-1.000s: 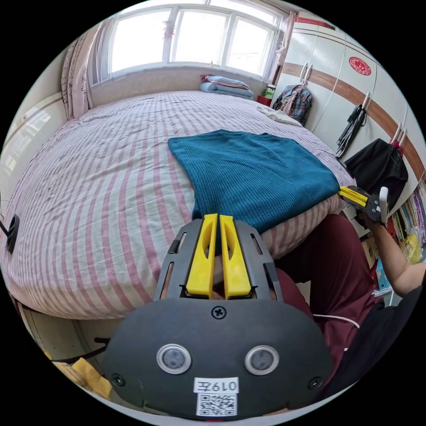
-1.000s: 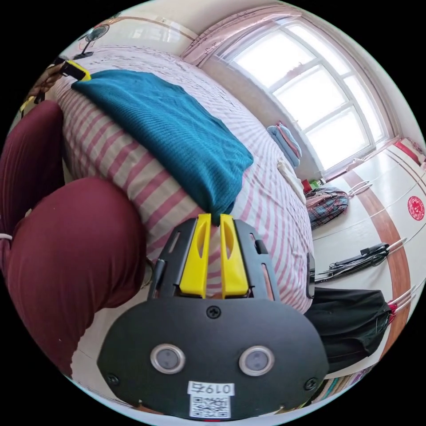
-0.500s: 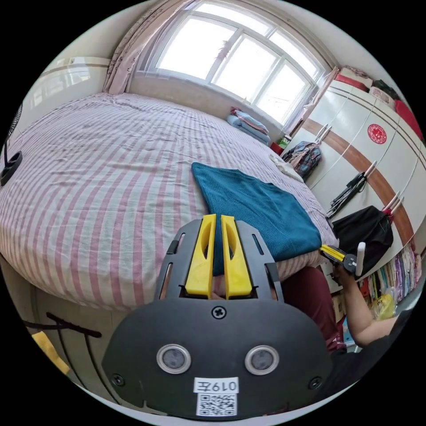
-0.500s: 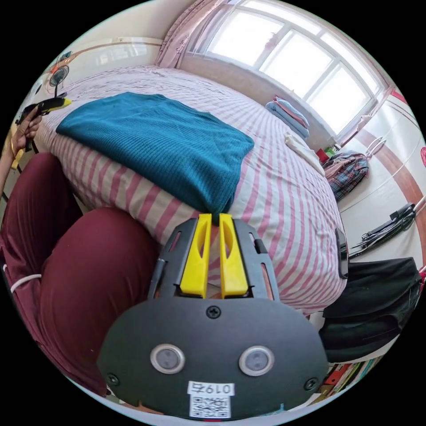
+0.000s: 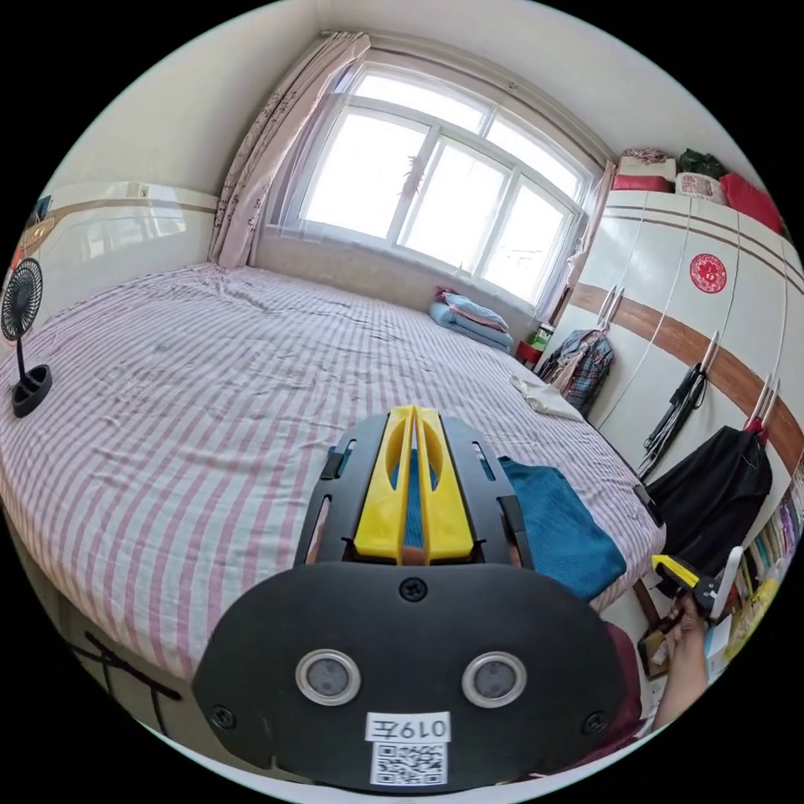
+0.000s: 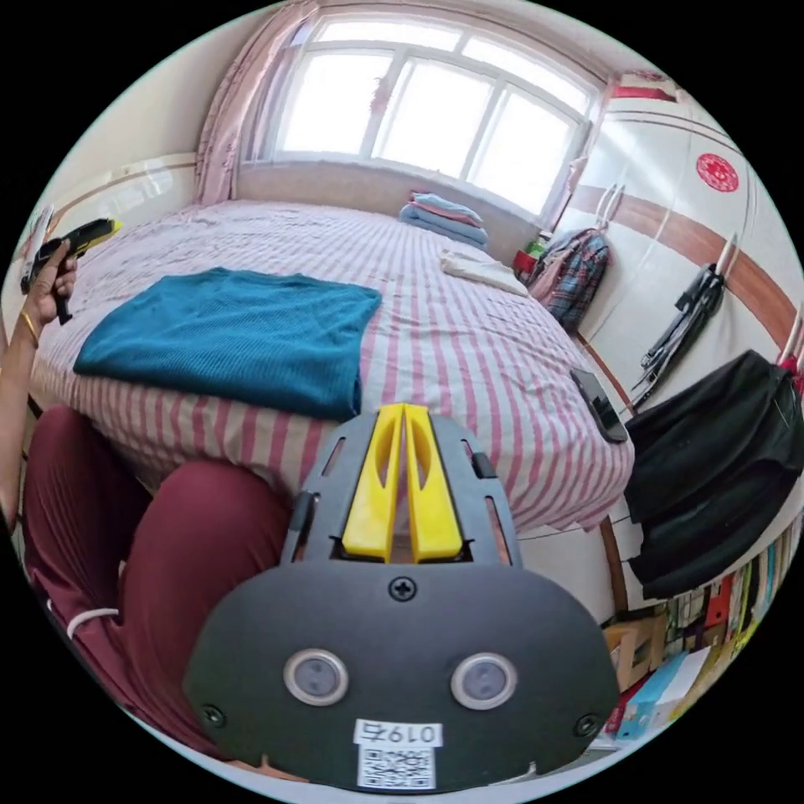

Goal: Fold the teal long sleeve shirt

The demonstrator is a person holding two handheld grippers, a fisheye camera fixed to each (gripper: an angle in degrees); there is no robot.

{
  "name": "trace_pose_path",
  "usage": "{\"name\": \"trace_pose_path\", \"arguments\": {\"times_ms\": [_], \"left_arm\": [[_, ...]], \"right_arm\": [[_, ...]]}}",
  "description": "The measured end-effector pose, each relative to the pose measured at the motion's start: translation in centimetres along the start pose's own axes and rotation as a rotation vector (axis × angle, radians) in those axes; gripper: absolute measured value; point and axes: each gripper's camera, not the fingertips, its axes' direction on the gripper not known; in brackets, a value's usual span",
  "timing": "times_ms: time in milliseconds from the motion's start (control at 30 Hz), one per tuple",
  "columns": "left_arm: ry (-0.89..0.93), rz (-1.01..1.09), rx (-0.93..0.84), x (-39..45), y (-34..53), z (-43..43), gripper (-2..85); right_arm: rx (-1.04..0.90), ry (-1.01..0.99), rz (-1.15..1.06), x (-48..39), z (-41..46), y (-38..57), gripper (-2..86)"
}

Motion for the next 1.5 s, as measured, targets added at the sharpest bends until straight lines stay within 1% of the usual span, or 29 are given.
{"name": "trace_pose_path", "arguments": {"times_ms": [67,100,167,200,233,267,300,333,367,433,467,533,567,633,667,733,833,900,1033,1100,1267,1500], "left_arm": [[-0.002,0.050,0.001,-0.7,-0.2,2.1,0.8],[-0.001,0.064,-0.003,-1.0,0.0,2.7,0.8],[0.048,0.081,-0.014,-2.5,1.2,4.7,0.8],[0.070,0.064,-0.038,-3.0,1.5,5.1,0.8],[0.130,0.033,-0.073,-3.9,1.8,5.8,0.8],[0.168,-0.006,-0.043,-4.8,2.1,6.0,0.8],[0.174,-0.033,-0.015,-5.3,2.1,6.0,0.8],[0.183,-0.069,0.024,-6.3,2.2,6.2,0.7],[0.187,-0.085,0.032,-7.3,2.2,6.7,0.7],[0.158,-0.114,0.008,-8.8,2.3,7.3,0.7],[0.127,-0.127,-0.007,-9.7,2.4,7.4,0.8],[0.102,-0.111,-0.001,-10.6,2.5,7.2,0.8],[0.090,-0.118,0.002,-11.2,2.7,7.2,0.8],[0.084,-0.140,0.003,-12.2,3.1,7.6,0.9],[0.090,-0.169,-0.006,-12.8,3.3,8.1,0.9],[0.122,-0.225,0.008,-13.4,3.6,8.6,0.9],[0.193,-0.275,0.092,-12.7,3.8,9.5,1.0],[0.185,-0.256,0.119,-11.7,3.6,10.2,1.0],[0.137,-0.194,0.081,-10.2,3.0,12.3,1.0],[0.127,-0.195,0.083,-10.3,3.0,12.6,1.0],[0.161,-0.240,0.099,-11.0,3.1,14.0,1.2],[0.151,-0.200,0.097,-9.9,2.5,15.9,1.4]], "right_arm": [[0.064,-0.006,0.098,1.6,-0.7,-1.2,-0.8],[0.128,-0.060,0.146,2.1,-1.3,-2.5,-0.8],[0.234,-0.174,0.154,1.5,-1.8,-5.2,-0.8],[0.293,-0.248,0.143,0.3,-1.6,-7.5,-0.8],[0.352,-0.335,0.137,-1.1,-0.9,-10.0,-0.9],[0.382,-0.390,0.140,-1.8,-0.2,-11.2,-0.9],[0.421,-0.516,0.155,-3.1,1.6,-14.0,-0.9],[0.434,-0.653,0.147,-4.6,4.0,-17.0,-0.9],[0.427,-0.718,0.136,-5.5,5.4,-18.7,-0.9],[0.329,-0.957,0.054,-9.6,11.1,-25.6,-0.9],[0.303,-0.989,0.008,-10.9,12.3,-27.3,-0.8],[0.125,-0.975,-0.219,-16.9,17.2,-33.8,-0.5],[0.078,-0.976,-0.286,-18.4,18.4,-35.2,-0.4],[-0.063,-0.972,-0.529,-23.6,22.0,-39.7,0.5],[-0.089,-0.963,-0.588,-24.7,22.6,-40.6,1.0],[-0.171,-0.934,-0.823,-28.8,24.1,-43.1,4.3],[-0.174,-0.866,-0.987,-32.6,24.9,-45.1,4.6],[-0.183,-0.864,-1.039,-34.2,25.6,-46.3,3.8],[-0.233,-0.811,-1.128,-37.1,27.7,-48.8,3.6],[-0.235,-0.802,-1.137,-37.6,28.6,-50.1,4.5],[-0.259,-0.854,-1.111,-38.3,30.9,-53.5,4.6],[-0.299,-0.875,-1.099,-39.9,34.2,-57.3,5.0]]}}
